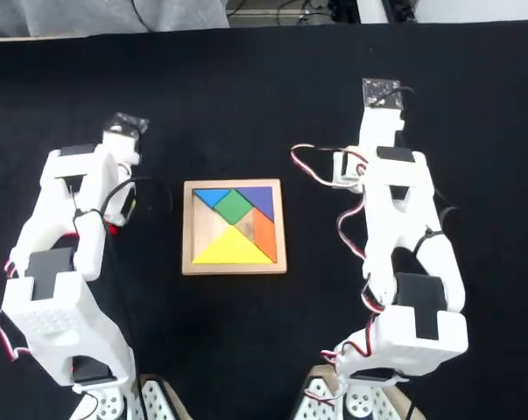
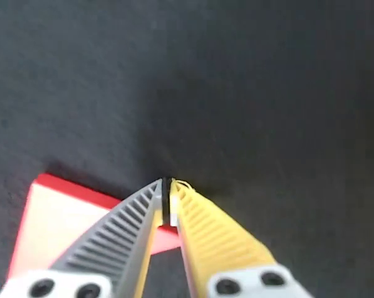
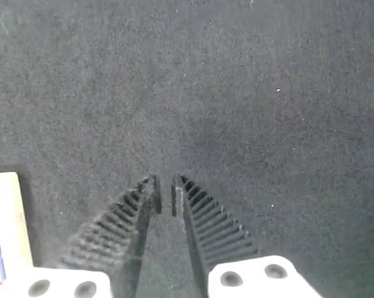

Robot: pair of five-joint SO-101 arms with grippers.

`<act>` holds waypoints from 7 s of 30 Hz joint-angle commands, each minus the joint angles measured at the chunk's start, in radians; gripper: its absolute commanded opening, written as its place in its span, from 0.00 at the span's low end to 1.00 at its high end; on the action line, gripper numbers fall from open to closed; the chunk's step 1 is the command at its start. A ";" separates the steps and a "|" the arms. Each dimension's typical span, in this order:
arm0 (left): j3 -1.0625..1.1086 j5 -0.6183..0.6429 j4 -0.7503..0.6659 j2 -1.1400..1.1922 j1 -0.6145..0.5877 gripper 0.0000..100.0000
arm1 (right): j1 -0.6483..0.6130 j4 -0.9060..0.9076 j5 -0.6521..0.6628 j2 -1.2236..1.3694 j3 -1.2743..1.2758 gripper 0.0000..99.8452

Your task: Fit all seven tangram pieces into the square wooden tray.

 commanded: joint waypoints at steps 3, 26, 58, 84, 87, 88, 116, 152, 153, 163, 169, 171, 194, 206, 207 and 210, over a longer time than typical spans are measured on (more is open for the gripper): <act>0.001 -0.181 0.170 -0.008 -0.145 0.03 | 0.003 -0.014 0.008 -0.053 -0.004 0.05; -0.035 -0.118 0.258 -0.462 -0.358 0.06 | 0.000 -0.014 0.008 -0.051 0.002 0.05; -0.166 -0.048 0.135 -0.190 -0.487 0.29 | -0.002 -0.028 0.054 0.021 -0.025 0.05; -0.298 -0.028 0.091 0.109 -0.492 0.42 | -0.002 -0.020 0.054 0.030 -0.039 0.05; -0.325 -0.029 0.091 0.115 -0.512 0.42 | -0.002 -0.020 0.055 0.030 -0.039 0.05; -0.329 -0.029 0.089 0.120 -0.512 0.42 | -0.002 -0.020 0.055 0.030 -0.039 0.05; -0.142 -0.063 -0.107 0.123 -0.472 0.35 | -0.017 -0.020 0.055 0.030 -0.039 0.05; -0.151 -0.074 -0.002 0.204 -0.404 0.39 | -0.025 -0.020 0.057 0.030 -0.038 0.05; -0.153 -0.092 -0.002 0.204 -0.404 0.42 | -0.026 -0.020 0.057 0.030 -0.038 0.05; -0.160 -0.203 -0.003 0.215 -0.407 0.39 | -0.026 -0.020 0.057 0.030 -0.038 0.05; -0.150 -0.150 -0.077 0.216 -0.409 0.39 | -0.026 -0.020 0.057 0.030 -0.038 0.05; -0.150 -0.143 -0.077 0.216 -0.407 0.39 | -0.026 -0.020 0.057 0.030 -0.038 0.05; -0.124 -0.183 -0.078 0.216 -0.410 0.22 | -0.026 -0.020 0.057 0.031 -0.038 0.05; -0.182 -0.181 0.032 0.189 -0.418 0.19 | -0.026 -0.020 0.057 0.031 -0.038 0.05; -0.203 -0.186 0.051 0.176 -0.429 0.19 | -0.026 -0.020 0.057 0.031 -0.038 0.05; -0.294 -0.279 0.176 0.103 -0.466 0.22 | -0.026 -0.020 0.057 0.031 -0.038 0.05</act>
